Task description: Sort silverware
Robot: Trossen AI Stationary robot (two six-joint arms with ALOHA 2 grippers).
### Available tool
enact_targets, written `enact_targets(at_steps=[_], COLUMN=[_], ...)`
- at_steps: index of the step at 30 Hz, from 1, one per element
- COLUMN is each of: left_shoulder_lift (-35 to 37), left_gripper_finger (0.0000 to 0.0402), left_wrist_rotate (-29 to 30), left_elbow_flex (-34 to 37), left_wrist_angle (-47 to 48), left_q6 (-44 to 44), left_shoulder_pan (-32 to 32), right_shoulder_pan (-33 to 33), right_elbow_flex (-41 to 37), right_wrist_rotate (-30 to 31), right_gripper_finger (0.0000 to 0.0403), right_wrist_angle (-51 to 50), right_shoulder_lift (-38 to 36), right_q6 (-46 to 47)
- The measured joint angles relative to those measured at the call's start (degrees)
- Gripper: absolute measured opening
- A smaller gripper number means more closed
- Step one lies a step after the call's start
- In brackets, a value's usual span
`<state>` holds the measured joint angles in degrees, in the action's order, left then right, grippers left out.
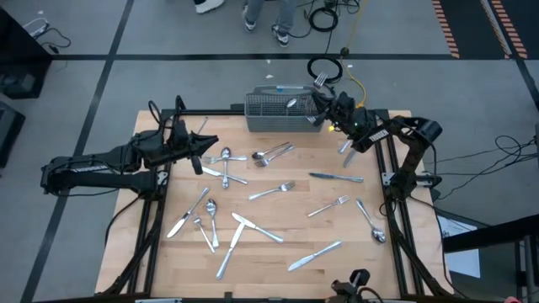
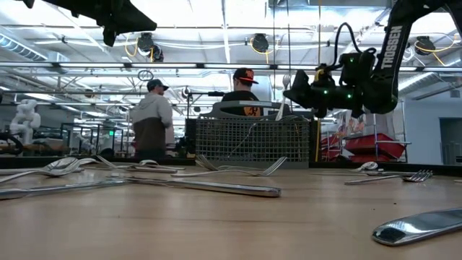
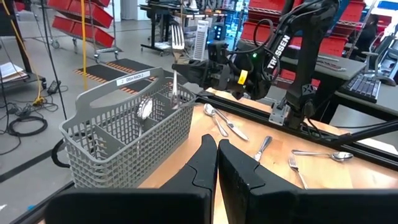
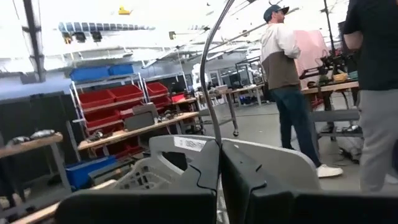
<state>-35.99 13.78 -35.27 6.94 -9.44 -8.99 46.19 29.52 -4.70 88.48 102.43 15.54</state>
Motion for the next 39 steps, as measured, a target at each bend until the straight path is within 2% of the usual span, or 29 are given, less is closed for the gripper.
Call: enact_targets(at_steps=[9,14,23,34,39], left_shoulder_lift=[0.0,0.0,0.0,0.0,0.0], left_gripper_finger=[0.0022,0.0022,0.0022,0.0022,0.0022], left_wrist_rotate=[0.26,0.26,0.26,0.26,0.24], left_elbow_flex=[0.0,0.0,0.0,0.0,0.0], left_wrist_angle=[0.0,0.0,0.01,0.0,0.0], left_q6=[1.22,0.96,0.95,0.92,0.9], left_shoulder_pan=[0.0,0.0,0.0,0.0,0.0], right_shoulder_pan=[0.02,0.0,-0.04,-0.07,-0.07], right_elbow_flex=[0.0,-0.02,-0.02,-0.02,-0.02], right_wrist_rotate=[0.07,0.05,0.07,0.09,0.12], right_gripper_finger=[0.0,0.0,0.0003,0.0073,0.0104], right_wrist_angle=[-2.91,-6.68,-6.84,-7.77,-4.67], right_shoulder_lift=[0.02,0.02,0.02,0.0,-0.16], right_q6=[-4.29,-4.52,-4.26,-2.39,-1.22])
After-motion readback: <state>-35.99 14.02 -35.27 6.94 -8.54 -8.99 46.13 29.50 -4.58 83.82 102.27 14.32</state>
